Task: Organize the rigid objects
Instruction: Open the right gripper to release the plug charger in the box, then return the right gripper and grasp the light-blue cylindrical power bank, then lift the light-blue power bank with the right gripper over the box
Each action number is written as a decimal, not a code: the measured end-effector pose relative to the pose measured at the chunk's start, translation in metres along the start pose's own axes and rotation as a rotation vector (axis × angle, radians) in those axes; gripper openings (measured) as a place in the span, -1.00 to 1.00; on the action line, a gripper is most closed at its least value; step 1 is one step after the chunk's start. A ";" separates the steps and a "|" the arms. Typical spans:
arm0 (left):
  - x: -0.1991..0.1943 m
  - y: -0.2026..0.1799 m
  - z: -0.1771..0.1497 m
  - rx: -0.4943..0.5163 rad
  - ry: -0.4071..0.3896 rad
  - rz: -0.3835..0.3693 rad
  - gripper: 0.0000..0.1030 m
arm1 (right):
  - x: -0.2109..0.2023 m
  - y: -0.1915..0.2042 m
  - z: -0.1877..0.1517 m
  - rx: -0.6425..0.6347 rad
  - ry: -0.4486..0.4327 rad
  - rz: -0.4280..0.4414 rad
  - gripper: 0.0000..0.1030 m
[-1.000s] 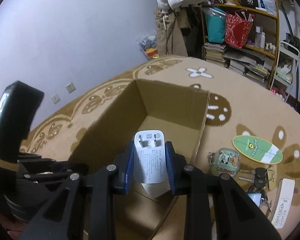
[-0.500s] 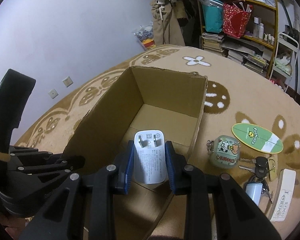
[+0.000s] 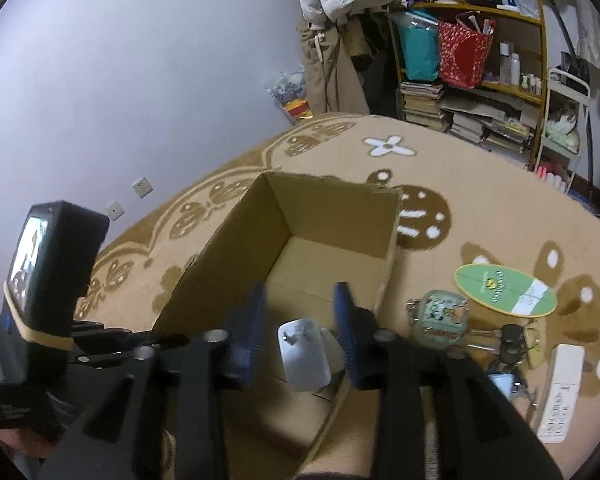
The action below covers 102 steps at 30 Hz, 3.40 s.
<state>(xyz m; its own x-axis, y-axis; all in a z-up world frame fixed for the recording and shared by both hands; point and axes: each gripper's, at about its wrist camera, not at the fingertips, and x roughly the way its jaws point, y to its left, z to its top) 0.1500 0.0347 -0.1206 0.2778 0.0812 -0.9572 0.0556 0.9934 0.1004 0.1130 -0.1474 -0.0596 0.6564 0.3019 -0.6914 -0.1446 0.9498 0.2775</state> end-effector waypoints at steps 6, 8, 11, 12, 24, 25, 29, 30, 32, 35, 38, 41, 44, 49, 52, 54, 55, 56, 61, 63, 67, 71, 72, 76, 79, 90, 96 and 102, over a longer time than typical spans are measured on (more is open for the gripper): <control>0.000 0.000 0.000 0.002 -0.001 0.004 -0.79 | -0.025 -0.010 0.010 0.026 -0.057 -0.059 0.75; 0.000 0.000 0.000 0.001 0.000 0.003 -0.79 | -0.033 -0.016 0.010 0.030 -0.079 -0.092 0.95; 0.000 0.001 0.000 -0.004 0.002 -0.002 -0.79 | -0.038 -0.030 0.011 0.042 -0.057 -0.107 1.00; 0.000 0.001 0.000 -0.006 0.003 -0.004 -0.79 | -0.039 -0.035 0.010 0.043 -0.044 -0.117 1.00; 0.000 0.002 0.001 0.004 0.000 -0.003 -0.80 | -0.044 -0.095 -0.015 0.179 0.068 -0.156 1.00; 0.000 0.002 0.001 0.004 0.000 -0.001 -0.80 | -0.042 -0.095 -0.020 0.176 0.089 -0.156 1.00; 0.000 0.002 0.001 0.002 0.000 -0.002 -0.79 | -0.032 -0.094 -0.034 0.158 0.169 -0.152 1.00; 0.000 0.002 0.001 0.000 0.000 -0.003 -0.79 | -0.031 -0.093 -0.037 0.156 0.178 -0.155 1.00; 0.000 0.001 0.001 0.001 0.000 -0.003 -0.79 | -0.027 -0.092 -0.042 0.149 0.194 -0.162 1.00; 0.000 0.002 0.001 0.002 -0.002 -0.002 -0.79 | -0.021 -0.091 -0.047 0.140 0.219 -0.188 1.00; -0.001 0.003 0.001 0.001 -0.005 -0.008 -0.79 | -0.013 -0.094 -0.051 0.146 0.249 -0.200 1.00; -0.001 0.004 0.000 0.000 -0.006 -0.015 -0.80 | -0.002 -0.098 -0.054 0.164 0.285 -0.211 0.92; -0.001 0.004 0.000 0.000 -0.006 -0.014 -0.80 | 0.007 -0.104 -0.059 0.198 0.310 -0.227 0.80; -0.001 0.004 0.001 0.001 -0.006 -0.015 -0.81 | 0.015 -0.119 -0.066 0.241 0.337 -0.266 0.37; -0.001 0.004 0.001 0.003 -0.005 -0.015 -0.81 | 0.014 -0.129 -0.068 0.273 0.334 -0.270 0.25; -0.001 0.004 0.001 0.000 -0.005 -0.018 -0.81 | 0.013 -0.136 -0.070 0.307 0.334 -0.261 0.25; -0.001 0.005 0.001 -0.001 -0.005 -0.020 -0.81 | 0.013 -0.138 -0.072 0.318 0.337 -0.264 0.25; -0.001 0.005 0.001 -0.002 -0.005 -0.021 -0.81 | 0.014 -0.141 -0.073 0.328 0.343 -0.271 0.25; -0.001 0.005 0.001 0.003 -0.007 -0.016 -0.81 | 0.021 -0.147 -0.078 0.359 0.360 -0.258 0.13; -0.001 0.004 0.001 0.002 -0.006 -0.017 -0.81 | 0.026 -0.148 -0.080 0.381 0.362 -0.246 0.11; -0.001 0.006 0.001 -0.005 -0.005 -0.026 -0.81 | 0.037 -0.142 -0.084 0.327 0.377 -0.349 -0.32; 0.000 0.006 0.001 -0.011 -0.004 -0.033 -0.82 | 0.039 -0.137 -0.083 0.291 0.365 -0.379 -0.36; 0.000 0.007 0.001 -0.011 -0.004 -0.034 -0.82 | 0.039 -0.136 -0.082 0.295 0.364 -0.380 -0.36; 0.000 0.006 0.001 -0.009 -0.005 -0.029 -0.82 | 0.039 -0.136 -0.080 0.288 0.366 -0.379 -0.37; 0.000 0.005 0.001 -0.006 -0.006 -0.024 -0.82 | 0.032 -0.137 -0.080 0.296 0.359 -0.375 -0.37; 0.000 0.003 0.001 -0.002 -0.008 -0.024 -0.82 | -0.020 -0.109 -0.044 0.241 0.163 -0.363 -0.44; -0.001 0.004 0.000 -0.005 -0.009 -0.029 -0.82 | -0.031 -0.083 -0.023 0.191 0.084 -0.292 -0.44; -0.002 0.003 -0.001 -0.002 -0.010 -0.026 -0.82 | -0.030 -0.060 -0.008 0.155 0.017 -0.219 -0.44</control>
<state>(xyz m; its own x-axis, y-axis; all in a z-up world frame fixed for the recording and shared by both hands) 0.1490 0.0378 -0.1183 0.2861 0.0544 -0.9567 0.0608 0.9953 0.0748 0.0957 -0.2130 -0.0611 0.6464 0.0928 -0.7573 0.1161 0.9691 0.2178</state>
